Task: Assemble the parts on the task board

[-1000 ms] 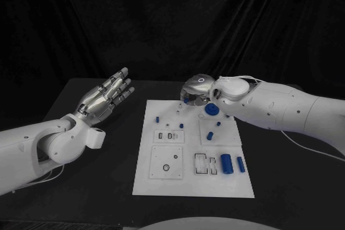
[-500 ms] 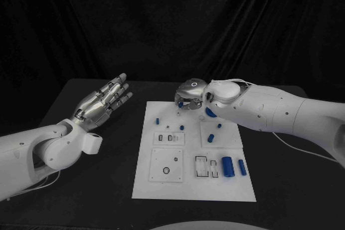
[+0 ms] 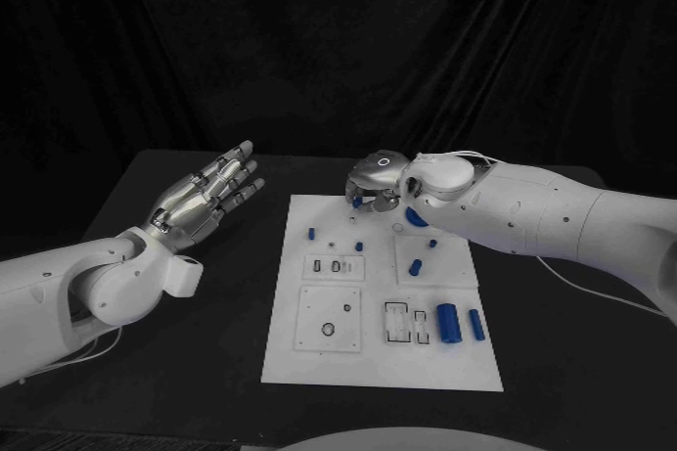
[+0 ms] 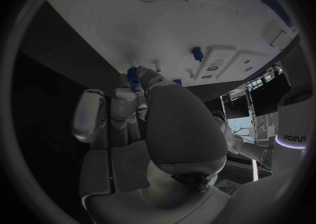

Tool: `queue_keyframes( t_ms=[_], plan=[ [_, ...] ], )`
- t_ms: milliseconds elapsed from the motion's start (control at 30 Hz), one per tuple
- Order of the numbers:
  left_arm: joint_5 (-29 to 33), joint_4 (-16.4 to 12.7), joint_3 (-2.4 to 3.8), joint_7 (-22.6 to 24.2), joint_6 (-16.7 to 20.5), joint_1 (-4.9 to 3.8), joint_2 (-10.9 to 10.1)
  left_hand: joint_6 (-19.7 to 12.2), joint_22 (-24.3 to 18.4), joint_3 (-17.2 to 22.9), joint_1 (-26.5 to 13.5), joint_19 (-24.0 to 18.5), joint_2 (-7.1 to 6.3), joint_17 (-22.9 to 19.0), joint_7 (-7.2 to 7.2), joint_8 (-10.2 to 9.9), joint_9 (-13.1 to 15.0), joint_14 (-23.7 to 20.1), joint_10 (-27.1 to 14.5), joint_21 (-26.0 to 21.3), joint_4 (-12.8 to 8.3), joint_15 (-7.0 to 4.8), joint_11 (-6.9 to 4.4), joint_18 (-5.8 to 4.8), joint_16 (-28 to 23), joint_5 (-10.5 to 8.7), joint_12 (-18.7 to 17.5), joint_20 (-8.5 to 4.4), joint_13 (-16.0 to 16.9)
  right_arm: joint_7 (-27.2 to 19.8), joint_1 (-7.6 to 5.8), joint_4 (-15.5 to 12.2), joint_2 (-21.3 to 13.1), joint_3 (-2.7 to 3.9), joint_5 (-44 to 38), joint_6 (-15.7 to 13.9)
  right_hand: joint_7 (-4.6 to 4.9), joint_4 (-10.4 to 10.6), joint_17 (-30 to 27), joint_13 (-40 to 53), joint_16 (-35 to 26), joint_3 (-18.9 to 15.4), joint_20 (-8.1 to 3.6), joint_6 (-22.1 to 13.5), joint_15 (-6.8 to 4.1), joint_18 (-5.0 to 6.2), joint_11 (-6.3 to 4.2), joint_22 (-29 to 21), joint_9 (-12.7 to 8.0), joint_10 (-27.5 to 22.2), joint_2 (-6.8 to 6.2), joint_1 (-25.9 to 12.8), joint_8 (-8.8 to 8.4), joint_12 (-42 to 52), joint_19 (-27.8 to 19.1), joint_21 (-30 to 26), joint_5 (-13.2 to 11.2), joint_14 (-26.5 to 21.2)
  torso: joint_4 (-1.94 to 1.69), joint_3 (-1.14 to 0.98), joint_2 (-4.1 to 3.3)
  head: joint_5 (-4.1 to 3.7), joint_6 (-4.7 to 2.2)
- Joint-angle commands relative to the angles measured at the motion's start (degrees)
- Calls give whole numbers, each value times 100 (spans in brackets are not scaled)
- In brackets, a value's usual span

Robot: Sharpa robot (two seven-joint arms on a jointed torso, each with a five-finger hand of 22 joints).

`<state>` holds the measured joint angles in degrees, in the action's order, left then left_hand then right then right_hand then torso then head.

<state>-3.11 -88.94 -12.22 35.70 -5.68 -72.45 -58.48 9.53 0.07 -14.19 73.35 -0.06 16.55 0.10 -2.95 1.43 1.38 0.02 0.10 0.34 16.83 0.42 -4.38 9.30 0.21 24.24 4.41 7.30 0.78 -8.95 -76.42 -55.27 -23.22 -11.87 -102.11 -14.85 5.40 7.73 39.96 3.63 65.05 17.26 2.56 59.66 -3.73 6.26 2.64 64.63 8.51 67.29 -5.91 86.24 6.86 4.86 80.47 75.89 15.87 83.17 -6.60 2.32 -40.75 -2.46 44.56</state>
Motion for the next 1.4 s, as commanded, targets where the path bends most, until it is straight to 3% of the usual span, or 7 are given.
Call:
queue_keyframes(
  t_ms=[33, 167, 267, 533, 867, 1400],
  plan=[
    [-16, 0, 6, -12, -128, -12, 16, 4, -7, 36, 55, 6, 1, -10, 40, 24, 6, -2, 5, -34, -2, 50, 32, 96, -21, 43, 32, 48, 8, 170, 18, 15, 3, 2, -8, 121, -1, 3, -3, 3, 8, 45, -3, -46, 5, -100, -7, 6, 6, -49, -18, -34, -30, -58, -32, 6, -20, -40, 8, 1, 10, 11, 16],
    [-16, 10, 6, -58, -167, -12, 22, 35, -7, 56, 64, 6, 6, -10, 67, 31, 11, -2, 5, -34, -4, 62, 41, 98, -21, 70, 38, 77, 8, 220, 21, 20, 0, 2, -8, 181, -3, 1, -1, 1, 6, 75, 0, -55, 8, -100, -3, 13, 14, -107, -30, -48, -38, -93, -41, 3, -5, -49, 5, 0, 15, 6, 36],
    [-16, 15, 6, -99, -199, -12, 22, 246, -7, 92, 70, 6, 5, -10, 160, 93, 41, -2, 4, -34, -3, 72, 83, 99, -21, 85, 44, 110, 9, 242, 26, 19, -1, 2, -8, 211, -11, 4, 36, -1, 24, 102, 3, -95, 10, -103, -3, 36, 14, -185, -44, -70, -64, -118, -42, 11, -4, -49, 15, 2, 20, 4, 59],
    [-15, 22, 6, -174, -243, -12, 9, 266, -7, 120, 87, 6, 5, -10, 180, 108, 41, -2, 2, -34, -8, 97, 99, 99, -21, 136, 47, 127, 9, 279, 34, 27, 8, 2, -8, 279, -34, 9, 138, 3, 81, 157, 4, -215, 7, -107, -12, 74, 5, -297, -66, -115, -136, -121, -43, 24, -8, -37, 21, 1, 30, 13, 108],
    [-15, 24, 6, -229, -285, -12, -13, 249, -7, 188, 160, 6, -1, -10, 194, 118, 37, -2, 2, -34, -20, 140, 118, 100, -21, 266, 57, 161, 10, 279, 44, 59, 20, 2, -8, 344, -168, 15, 183, 6, 102, 254, 18, -527, 25, -111, 17, 119, -51, -543, -136, -208, -301, -106, -54, 30, -29, -57, 24, 0, 37, 34, 155],
    [-15, 93, 5, -310, -336, -11, 10, 271, -2, 235, 194, 13, 8, -10, 214, 133, 41, -2, 3, -27, -14, 184, 139, 101, -21, 310, 76, 192, 13, 201, 54, 57, 41, 2, -8, 317, -133, 13, 207, 19, 108, 331, -4, -561, -20, -101, -99, 118, -52, -452, -97, -228, -288, -52, -78, 14, -58, -81, 30, 2, 45, 38, 226]
  ],
)
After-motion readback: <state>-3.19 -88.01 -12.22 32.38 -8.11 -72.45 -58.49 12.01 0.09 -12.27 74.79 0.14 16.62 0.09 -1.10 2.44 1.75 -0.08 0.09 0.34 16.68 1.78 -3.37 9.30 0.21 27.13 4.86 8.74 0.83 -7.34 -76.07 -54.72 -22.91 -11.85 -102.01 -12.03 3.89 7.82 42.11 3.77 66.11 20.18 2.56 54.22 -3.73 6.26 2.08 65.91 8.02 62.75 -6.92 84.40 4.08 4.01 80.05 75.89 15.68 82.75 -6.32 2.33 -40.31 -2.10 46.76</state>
